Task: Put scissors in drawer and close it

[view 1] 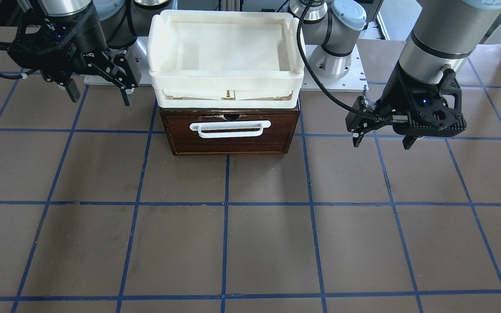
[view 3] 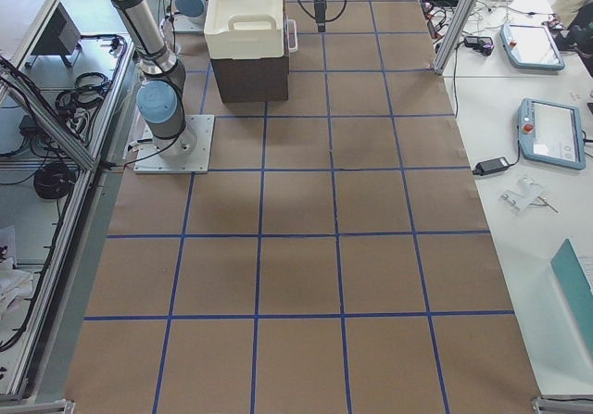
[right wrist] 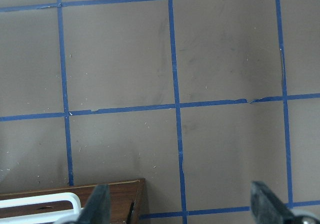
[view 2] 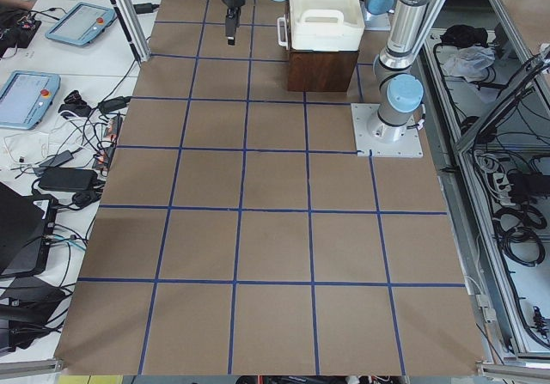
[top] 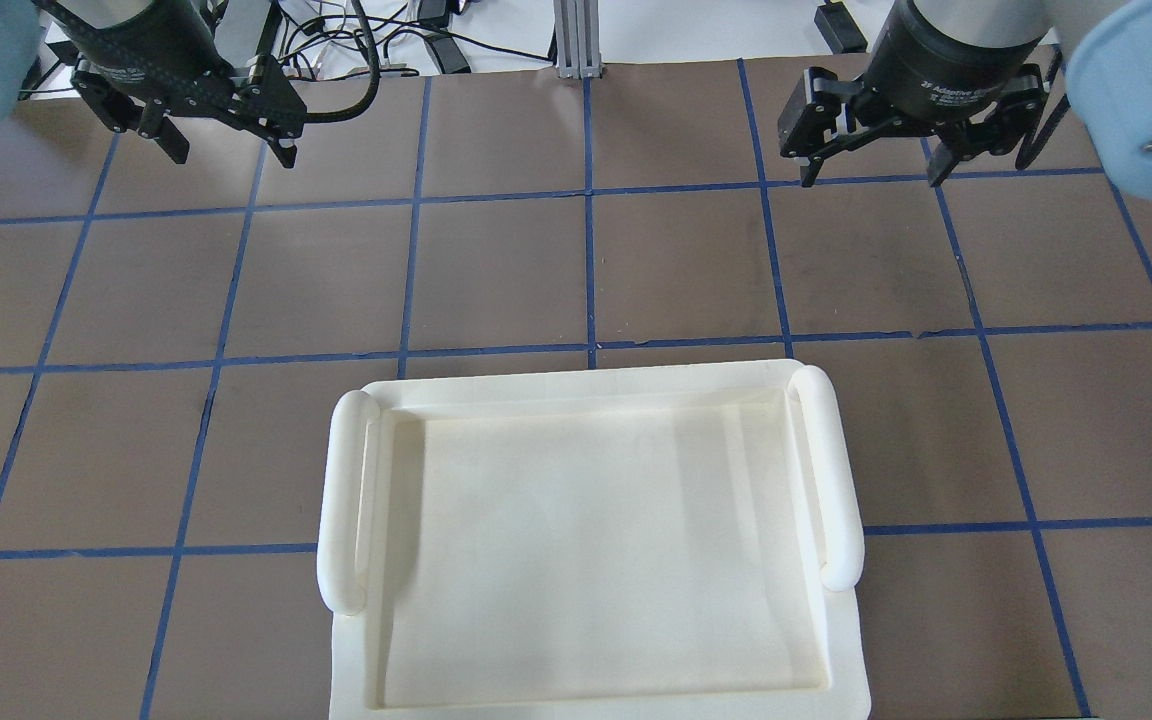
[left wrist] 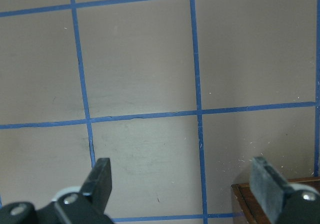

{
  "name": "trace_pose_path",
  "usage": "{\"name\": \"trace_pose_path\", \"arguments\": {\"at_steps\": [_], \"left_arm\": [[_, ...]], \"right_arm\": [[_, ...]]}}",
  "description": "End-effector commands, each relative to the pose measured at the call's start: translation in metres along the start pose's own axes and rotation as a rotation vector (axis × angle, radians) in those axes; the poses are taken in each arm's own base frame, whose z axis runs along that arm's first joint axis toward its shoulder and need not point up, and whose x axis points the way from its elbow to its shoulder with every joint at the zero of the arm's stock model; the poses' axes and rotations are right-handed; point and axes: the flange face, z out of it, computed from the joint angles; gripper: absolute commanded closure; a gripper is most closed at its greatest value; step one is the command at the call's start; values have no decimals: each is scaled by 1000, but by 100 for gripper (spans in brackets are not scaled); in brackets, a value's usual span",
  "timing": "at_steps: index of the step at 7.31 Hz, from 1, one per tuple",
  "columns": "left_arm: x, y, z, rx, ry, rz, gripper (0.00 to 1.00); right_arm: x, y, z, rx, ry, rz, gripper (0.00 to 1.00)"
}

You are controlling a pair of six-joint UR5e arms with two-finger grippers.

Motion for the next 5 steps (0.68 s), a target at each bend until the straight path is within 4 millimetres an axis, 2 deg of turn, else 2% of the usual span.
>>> {"name": "trace_pose_path", "arguments": {"at_steps": [1, 3, 5], "left_arm": [[2, 8, 1, -4, 1, -36, 0], [1, 11, -3, 2, 1, -30, 0], [1, 12, 1, -6, 3, -33, 0]], "right_arm": [[0, 0, 0, -2, 1, 0, 0], [-1, 1, -1, 1, -1, -1, 0], [0, 0, 1, -3, 0, 0, 0]]}}
